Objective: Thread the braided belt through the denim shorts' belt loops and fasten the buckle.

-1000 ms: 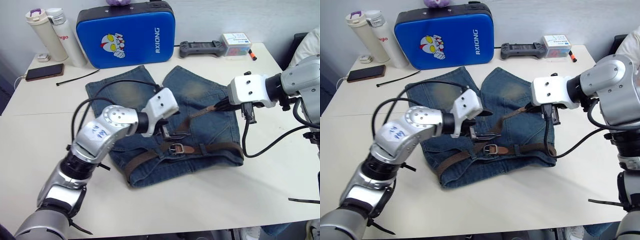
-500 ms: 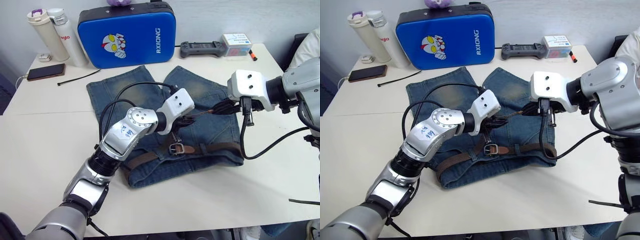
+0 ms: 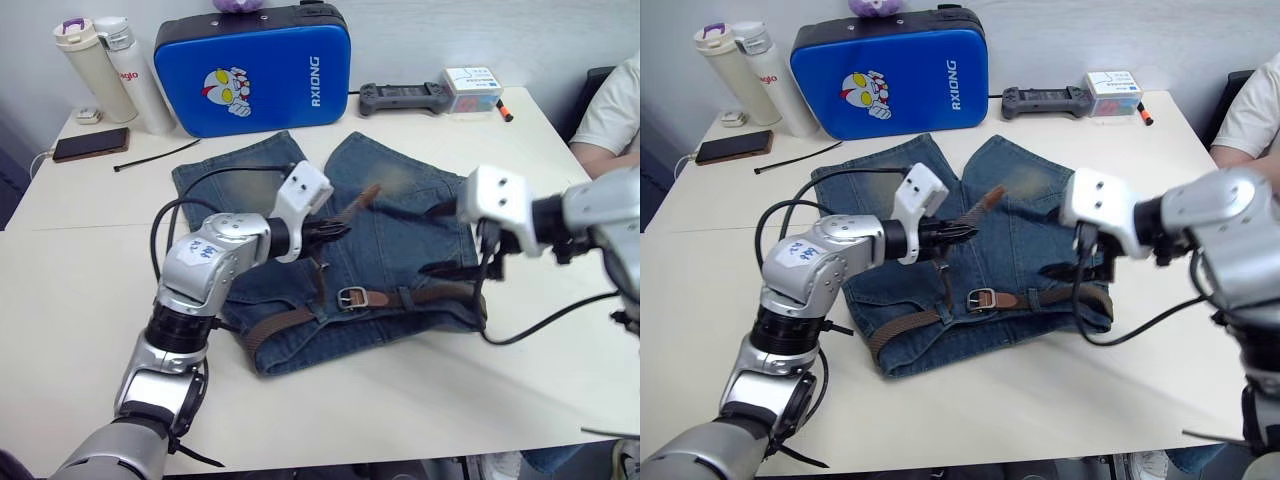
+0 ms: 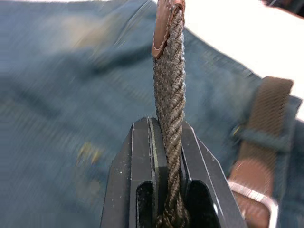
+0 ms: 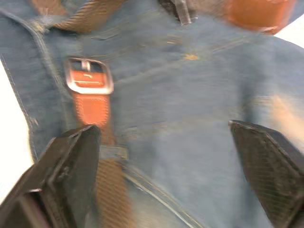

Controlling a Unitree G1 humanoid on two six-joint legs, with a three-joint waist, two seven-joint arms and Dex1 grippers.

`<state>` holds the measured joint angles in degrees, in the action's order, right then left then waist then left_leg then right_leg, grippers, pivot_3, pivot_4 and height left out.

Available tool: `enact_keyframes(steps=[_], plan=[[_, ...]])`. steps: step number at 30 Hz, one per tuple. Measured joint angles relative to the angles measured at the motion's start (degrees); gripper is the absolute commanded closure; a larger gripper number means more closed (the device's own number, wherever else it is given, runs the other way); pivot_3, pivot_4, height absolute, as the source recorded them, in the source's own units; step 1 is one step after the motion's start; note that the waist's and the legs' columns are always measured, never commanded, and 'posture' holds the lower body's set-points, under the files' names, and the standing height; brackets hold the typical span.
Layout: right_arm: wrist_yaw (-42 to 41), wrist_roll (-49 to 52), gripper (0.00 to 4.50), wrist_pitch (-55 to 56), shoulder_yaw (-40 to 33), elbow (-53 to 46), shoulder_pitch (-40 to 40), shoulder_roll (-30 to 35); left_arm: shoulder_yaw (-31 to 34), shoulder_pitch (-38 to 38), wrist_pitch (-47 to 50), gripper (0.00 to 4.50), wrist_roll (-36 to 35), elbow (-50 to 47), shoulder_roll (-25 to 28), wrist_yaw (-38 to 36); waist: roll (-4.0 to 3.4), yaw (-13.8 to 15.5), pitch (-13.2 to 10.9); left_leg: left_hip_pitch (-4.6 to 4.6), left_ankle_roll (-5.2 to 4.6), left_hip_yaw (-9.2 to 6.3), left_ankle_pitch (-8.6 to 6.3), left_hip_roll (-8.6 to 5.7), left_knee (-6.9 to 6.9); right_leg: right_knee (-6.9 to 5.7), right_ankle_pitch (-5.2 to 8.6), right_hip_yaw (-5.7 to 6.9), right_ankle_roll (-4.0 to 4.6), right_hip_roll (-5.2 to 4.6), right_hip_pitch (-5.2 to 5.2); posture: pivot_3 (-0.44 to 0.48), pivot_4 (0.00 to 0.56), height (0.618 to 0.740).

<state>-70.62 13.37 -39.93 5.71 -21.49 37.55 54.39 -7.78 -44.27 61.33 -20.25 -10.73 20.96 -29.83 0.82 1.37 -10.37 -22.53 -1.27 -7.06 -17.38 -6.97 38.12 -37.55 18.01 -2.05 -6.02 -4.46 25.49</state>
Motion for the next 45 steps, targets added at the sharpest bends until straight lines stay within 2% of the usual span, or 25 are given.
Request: enact_keyframes(steps=[1,4,10,14,19,23,29,36,38,39,40,45], plan=[[2.6,-0.1,0.01,0.0,0.5,-1.4,-1.0,-2.0,0.0,0.3,0.2,4.5,0.0,-0.3,0.8,-0.1,0.0,0.1,0.0,0.0,0.0,0.0,0.0,-0.04,0.04,0.0,0.0,0.0,0.0,-0.03,0.02,0.0,0.15,0.74],[6.2,-0.9,0.01,0.2,0.5,-2.5,-0.9,-2.6,-1.0,1.2,0.0,4.5,0.3,-2.4,3.3,-0.6,0.01,0.2,0.0,0.04,0.0,-0.02,0.0,-0.08,0.07,0.02,0.0,0.01,0.0,-0.06,-0.02,0.0,0.15,0.74],[3.7,2.7,0.01,-1.3,0.9,-7.8,-6.6,0.0,-3.4,6.4,-0.2,4.5,0.7,-4.9,11.0,-3.9,0.01,0.0,0.0,0.05,0.0,-0.01,0.0,-0.07,0.01,0.0,0.0,-0.02,0.0,-0.04,0.0,0.0,0.15,0.74],[4.1,1.6,0.01,2.0,1.6,-9.6,-8.6,0.9,-4.5,7.2,-1.8,4.5,1.1,-6.9,15.2,-6.3,0.01,0.1,0.0,0.12,0.01,-0.01,-0.01,-0.07,0.0,0.01,0.0,-0.03,0.0,-0.05,-0.04,0.0,0.15,0.74],[6.8,-1.1,0.01,4.6,7.1,-9.3,-13.2,-1.4,-4.6,8.2,-2.7,4.5,1.2,-7.3,16.2,-7.3,0.05,0.1,0.0,0.11,0.01,0.0,-0.01,-0.1,0.01,-0.02,0.0,-0.05,0.0,-0.06,-0.03,0.0,0.15,0.74],[12.1,-6.9,0.01,9.2,11.3,-3.4,-13.1,-6.5,-5.9,8.3,-4.5,4.5,2.2,-7.9,17.8,-8.5,0.15,-0.1,0.1,0.16,0.01,0.02,0.0,-0.07,-0.01,-0.05,0.0,-0.07,0.0,-0.03,-0.04,0.0,0.15,0.74],[13.6,-11.4,0.01,13.6,14.2,0.2,-11.6,-8.5,-7.5,8.6,-5.1,4.5,2.6,-8.8,18.6,-10.3,0.15,0.0,0.1,0.16,0.01,0.01,0.0,-0.08,0.0,-0.06,0.0,-0.05,0.0,-0.03,-0.04,0.0,0.15,0.74],[15.5,-12.1,2.97,13.7,13.7,1.5,-11.7,-11.4,-8.7,8.6,-6.1,4.5,3.9,-8.8,20.2,-11.6,0.15,0.0,0.1,0.16,0.01,0.01,0.0,-0.08,0.01,-0.06,0.0,-0.06,0.0,-0.02,-0.04,0.0,0.15,0.74],[16.9,-11.0,3.79,11.5,11.5,1.4,-11.7,-13.0,-8.7,8.9,-6.4,4.5,4.1,-8.8,20.4,-11.7,0.15,0.0,0.1,0.16,0.01,0.01,0.0,-0.08,0.01,-0.07,0.0,-0.07,0.0,-0.02,-0.04,0.0,0.15,0.74],[17.6,-10.1,4.34,9.8,10.2,1.2,-11.7,-13.5,-8.8,8.9,-6.4,4.5,4.2,-8.8,20.4,-11.7,0.15,0.0,0.1,0.16,0.01,0.0,0.0,-0.08,0.01,-0.07,0.0,-0.06,0.0,-0.02,-0.04,0.0,0.15,0.74],[18.0,-9.1,4.46,8.0,8.9,0.8,-11.8,-14.0,-8.8,9.0,-6.3,4.5,4.3,-8.8,20.5,-11.6,0.15,0.0,0.1,0.15,0.01,-0.01,0.0,-0.08,0.01,-0.07,0.0,-0.06,0.0,-0.02,-0.04,0.0,0.15,0.74],[21.5,-5.3,4.46,-0.4,5.4,-2.2,-13.3,-16.4,-9.2,8.9,-3.5,4.5,4.6,-9.5,20.4,-11.1,0.15,0.0,0.1,0.15,0.01,-0.01,0.0,-0.09,0.02,-0.1,0.0,-0.07,0.0,-0.04,-0.05,0.0,0.15,0.74]])
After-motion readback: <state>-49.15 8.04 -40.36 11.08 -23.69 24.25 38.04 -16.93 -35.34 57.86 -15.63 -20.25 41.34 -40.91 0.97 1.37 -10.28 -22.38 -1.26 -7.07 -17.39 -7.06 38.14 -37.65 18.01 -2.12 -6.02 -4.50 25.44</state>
